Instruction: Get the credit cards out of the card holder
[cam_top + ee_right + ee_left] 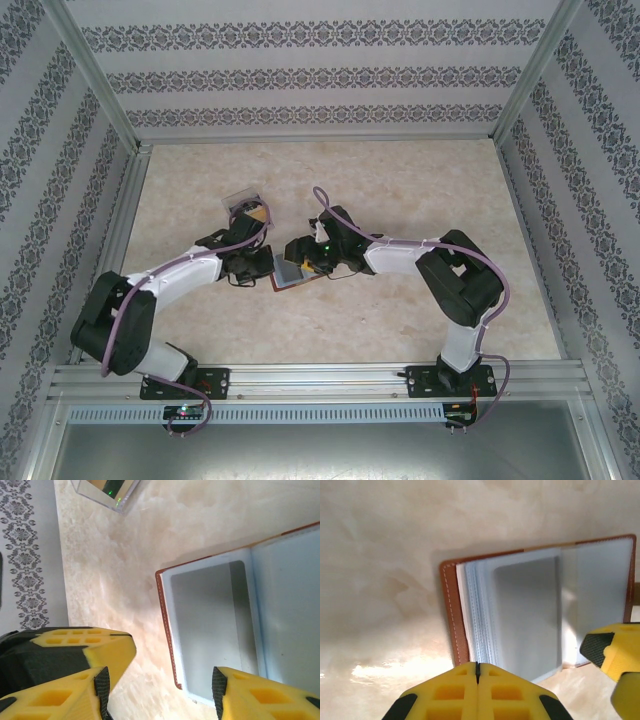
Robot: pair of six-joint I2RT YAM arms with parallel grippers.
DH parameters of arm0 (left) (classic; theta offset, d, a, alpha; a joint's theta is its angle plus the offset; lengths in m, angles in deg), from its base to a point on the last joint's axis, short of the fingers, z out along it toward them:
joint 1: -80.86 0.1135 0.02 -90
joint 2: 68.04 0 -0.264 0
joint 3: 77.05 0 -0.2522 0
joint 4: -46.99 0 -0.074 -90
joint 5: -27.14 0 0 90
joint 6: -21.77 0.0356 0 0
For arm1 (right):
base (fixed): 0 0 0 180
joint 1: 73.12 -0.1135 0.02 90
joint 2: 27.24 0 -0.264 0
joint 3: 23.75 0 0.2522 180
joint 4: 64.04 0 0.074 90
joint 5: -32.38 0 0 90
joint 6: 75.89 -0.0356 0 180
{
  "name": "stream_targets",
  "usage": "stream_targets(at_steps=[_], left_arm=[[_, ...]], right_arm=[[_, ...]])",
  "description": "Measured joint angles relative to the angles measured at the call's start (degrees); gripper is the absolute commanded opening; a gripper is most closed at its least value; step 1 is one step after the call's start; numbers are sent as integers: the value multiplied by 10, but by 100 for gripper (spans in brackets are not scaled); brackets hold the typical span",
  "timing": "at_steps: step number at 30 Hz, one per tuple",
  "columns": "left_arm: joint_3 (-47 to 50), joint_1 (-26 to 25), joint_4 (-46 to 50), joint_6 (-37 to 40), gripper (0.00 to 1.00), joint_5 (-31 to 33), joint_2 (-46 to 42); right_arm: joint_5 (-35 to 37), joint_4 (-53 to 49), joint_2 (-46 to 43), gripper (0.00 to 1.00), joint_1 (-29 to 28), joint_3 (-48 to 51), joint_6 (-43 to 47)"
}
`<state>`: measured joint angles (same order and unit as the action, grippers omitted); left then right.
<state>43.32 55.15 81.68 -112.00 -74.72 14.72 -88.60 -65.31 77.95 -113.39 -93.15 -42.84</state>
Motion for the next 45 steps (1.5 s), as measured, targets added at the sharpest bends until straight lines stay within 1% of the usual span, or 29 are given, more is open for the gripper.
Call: stream_targets(at_steps=[5, 11, 17, 22, 25, 30, 33, 36, 40, 45], left_arm=[[1, 3, 3, 0, 0, -1, -12], [8, 3, -14, -3, 0, -34, 11], [10, 3, -38, -9, 2, -63, 41], [10, 3, -50, -16, 6, -77, 42], [10, 3, -55, -19, 9, -81, 42], [10, 3, -69, -33, 26, -92, 42], [10, 3, -74, -41, 30, -96, 45], [10, 3, -77, -45, 31, -98, 52], [10, 3, -79, -46, 31, -103, 63], [10, 3, -82, -45, 31, -104, 72]], right_arm=[[1, -1, 0, 58, 0, 1, 2], [15, -28, 0, 54, 0, 1, 21], [54, -83, -7, 52, 0, 1, 57], [115, -153, -57, 50, 0, 0, 103], [149, -189, -81, 49, 1, -4, 130], [175, -221, -79, 44, 4, -8, 160], [186, -230, -63, 35, 4, -9, 177], [195, -238, -44, 29, 4, -9, 189], [200, -243, -26, 26, 3, -9, 198], [203, -243, -24, 26, -2, -14, 199]])
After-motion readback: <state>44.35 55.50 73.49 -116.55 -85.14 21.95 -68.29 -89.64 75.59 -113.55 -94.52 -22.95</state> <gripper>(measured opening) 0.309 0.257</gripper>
